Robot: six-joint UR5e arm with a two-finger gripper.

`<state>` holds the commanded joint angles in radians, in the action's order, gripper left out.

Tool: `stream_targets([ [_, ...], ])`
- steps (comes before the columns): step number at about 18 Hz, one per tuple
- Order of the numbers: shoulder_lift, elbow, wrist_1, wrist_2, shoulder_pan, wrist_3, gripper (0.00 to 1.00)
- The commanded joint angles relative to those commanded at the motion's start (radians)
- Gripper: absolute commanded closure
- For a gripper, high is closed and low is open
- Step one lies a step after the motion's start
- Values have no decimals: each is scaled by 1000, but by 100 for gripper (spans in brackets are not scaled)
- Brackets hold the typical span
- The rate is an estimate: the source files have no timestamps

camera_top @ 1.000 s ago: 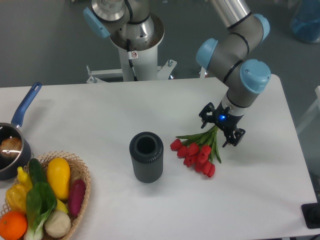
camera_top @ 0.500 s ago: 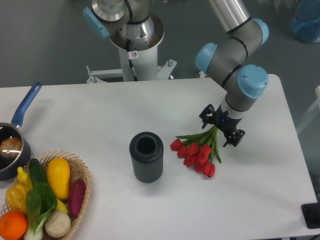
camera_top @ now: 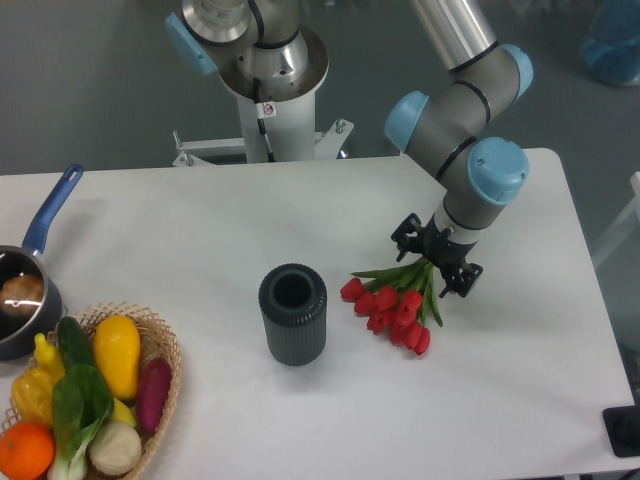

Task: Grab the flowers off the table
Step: 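Lower the gripper around the tulip stems and close it, then lift the gripped red tulips up off the table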

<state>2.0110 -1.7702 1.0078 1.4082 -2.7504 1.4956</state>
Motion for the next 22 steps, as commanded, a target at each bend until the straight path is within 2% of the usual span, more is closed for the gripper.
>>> stream_targets([
  [2, 0, 0, 0, 0, 0, 2, 18],
  [4, 0, 2, 0, 0, 0, 2, 23],
  [9, -5, 2, -2, 0, -3, 9, 42],
  [10, -5, 3, -2, 0, -3, 9, 48],
  [11, -5, 3, -2, 0, -3, 8, 59],
  [12, -6, 5, -2, 0, -5, 9, 64],
  [22, -9, 8, 0, 0, -5, 8, 65],
])
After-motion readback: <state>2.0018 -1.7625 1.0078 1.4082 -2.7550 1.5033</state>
